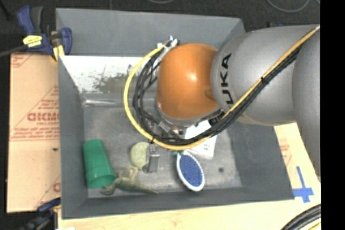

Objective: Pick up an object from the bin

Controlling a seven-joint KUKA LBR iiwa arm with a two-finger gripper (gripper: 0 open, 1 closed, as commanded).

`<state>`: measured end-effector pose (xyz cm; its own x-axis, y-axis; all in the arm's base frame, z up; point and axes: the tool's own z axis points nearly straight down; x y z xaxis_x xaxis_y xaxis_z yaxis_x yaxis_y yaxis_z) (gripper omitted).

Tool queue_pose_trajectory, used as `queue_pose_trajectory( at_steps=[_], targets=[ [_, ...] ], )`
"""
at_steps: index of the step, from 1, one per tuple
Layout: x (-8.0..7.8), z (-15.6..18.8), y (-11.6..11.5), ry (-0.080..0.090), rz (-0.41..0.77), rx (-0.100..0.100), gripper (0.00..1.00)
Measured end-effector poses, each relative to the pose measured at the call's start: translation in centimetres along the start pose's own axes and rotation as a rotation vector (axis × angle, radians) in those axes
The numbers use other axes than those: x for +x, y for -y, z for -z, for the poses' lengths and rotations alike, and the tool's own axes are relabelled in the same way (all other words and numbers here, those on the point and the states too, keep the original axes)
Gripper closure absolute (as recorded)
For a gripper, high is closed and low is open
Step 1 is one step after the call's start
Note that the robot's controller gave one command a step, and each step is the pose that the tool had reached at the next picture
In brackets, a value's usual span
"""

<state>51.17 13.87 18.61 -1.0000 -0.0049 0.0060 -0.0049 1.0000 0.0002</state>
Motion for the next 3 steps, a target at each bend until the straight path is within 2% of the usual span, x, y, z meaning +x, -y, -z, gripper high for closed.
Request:
queue_pose_trajectory(
  at_steps=[1,2,3],
  targets=[
    [-0.2,0.4,0.1,0.008,-0.005,-0.001,0.0],
    [2.0,-7.2,-0.5,0.012,0.048,-0.002,0.0],
    [3.4,-11.4,-1.1,0.026,-0.008,-0.004,0.0]
  ],
)
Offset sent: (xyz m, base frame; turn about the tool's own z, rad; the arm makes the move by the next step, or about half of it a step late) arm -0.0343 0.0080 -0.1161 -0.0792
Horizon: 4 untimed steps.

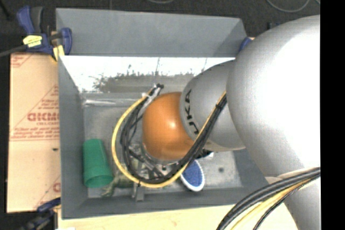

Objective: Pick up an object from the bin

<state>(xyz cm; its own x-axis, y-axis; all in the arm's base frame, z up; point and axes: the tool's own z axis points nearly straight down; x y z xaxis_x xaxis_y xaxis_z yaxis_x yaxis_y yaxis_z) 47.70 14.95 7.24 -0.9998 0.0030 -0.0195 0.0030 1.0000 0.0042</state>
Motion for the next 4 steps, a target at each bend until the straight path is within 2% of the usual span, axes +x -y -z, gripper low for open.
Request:
queue_pose_trajectory(
  at_steps=[1,2,3,4],
  targets=[
    [0.3,5.4,-2.2,-0.014,-0.009,0.001,0.0],
    [0.1,0.9,-2.0,-0.018,-0.239,0.005,0.0],
    [0.2,-0.2,-1.0,-0.015,-0.179,0.005,1.0],
    [0.2,-0.2,-1.0,-0.015,-0.18,0.005,1.0]
  ],
)
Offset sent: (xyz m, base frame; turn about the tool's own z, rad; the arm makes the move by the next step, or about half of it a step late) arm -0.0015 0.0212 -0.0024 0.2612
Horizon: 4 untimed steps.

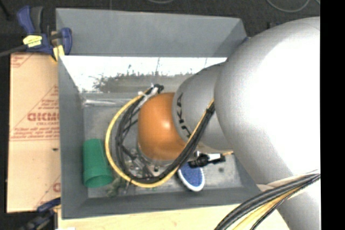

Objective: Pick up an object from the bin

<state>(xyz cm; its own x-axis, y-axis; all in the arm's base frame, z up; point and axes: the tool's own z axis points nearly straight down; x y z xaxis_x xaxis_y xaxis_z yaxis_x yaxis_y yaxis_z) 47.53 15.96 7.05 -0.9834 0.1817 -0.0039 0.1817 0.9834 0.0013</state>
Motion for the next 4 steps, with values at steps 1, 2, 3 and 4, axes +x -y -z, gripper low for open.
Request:
queue_pose_trajectory(
  at_steps=[1,2,3,4],
  targets=[
    [0.1,0.4,0.1,-0.006,0.0,0.003,1.0],
    [0.3,2.3,0.2,-0.014,-0.001,0.006,1.0],
    [0.2,4.8,0.1,-0.009,-0.001,0.004,1.0],
    [0.0,6.5,0.0,-0.003,0.0,0.0,1.0]
  ],
)
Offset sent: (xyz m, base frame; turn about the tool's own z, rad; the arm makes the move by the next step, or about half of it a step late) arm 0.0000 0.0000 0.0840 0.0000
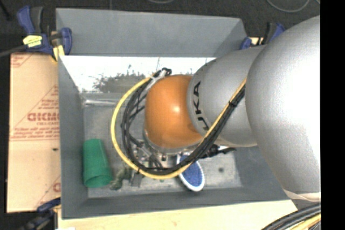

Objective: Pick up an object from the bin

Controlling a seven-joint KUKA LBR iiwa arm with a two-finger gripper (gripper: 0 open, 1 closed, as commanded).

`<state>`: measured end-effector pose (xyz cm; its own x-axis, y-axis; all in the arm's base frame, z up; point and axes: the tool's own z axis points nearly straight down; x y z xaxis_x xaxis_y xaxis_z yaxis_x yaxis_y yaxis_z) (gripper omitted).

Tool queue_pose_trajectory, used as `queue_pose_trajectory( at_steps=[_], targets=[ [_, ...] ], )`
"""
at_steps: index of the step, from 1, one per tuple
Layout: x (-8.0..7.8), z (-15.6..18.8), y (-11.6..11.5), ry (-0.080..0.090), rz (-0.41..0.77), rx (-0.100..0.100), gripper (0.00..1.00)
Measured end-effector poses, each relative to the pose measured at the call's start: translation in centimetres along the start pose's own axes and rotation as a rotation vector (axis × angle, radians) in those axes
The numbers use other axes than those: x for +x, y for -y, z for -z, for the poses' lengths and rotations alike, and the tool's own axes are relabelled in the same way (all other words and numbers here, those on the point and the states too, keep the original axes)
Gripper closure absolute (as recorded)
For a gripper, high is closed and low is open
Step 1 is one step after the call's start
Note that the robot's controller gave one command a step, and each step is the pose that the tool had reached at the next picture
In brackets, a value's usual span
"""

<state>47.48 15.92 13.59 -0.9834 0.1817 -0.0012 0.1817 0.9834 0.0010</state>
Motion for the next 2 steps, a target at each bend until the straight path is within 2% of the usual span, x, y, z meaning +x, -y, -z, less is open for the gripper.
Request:
queue_pose_trajectory(
  at_steps=[2],
  targets=[
    [0.0,2.0,0.0,0.0,0.0,0.0,1.0]
  ],
)
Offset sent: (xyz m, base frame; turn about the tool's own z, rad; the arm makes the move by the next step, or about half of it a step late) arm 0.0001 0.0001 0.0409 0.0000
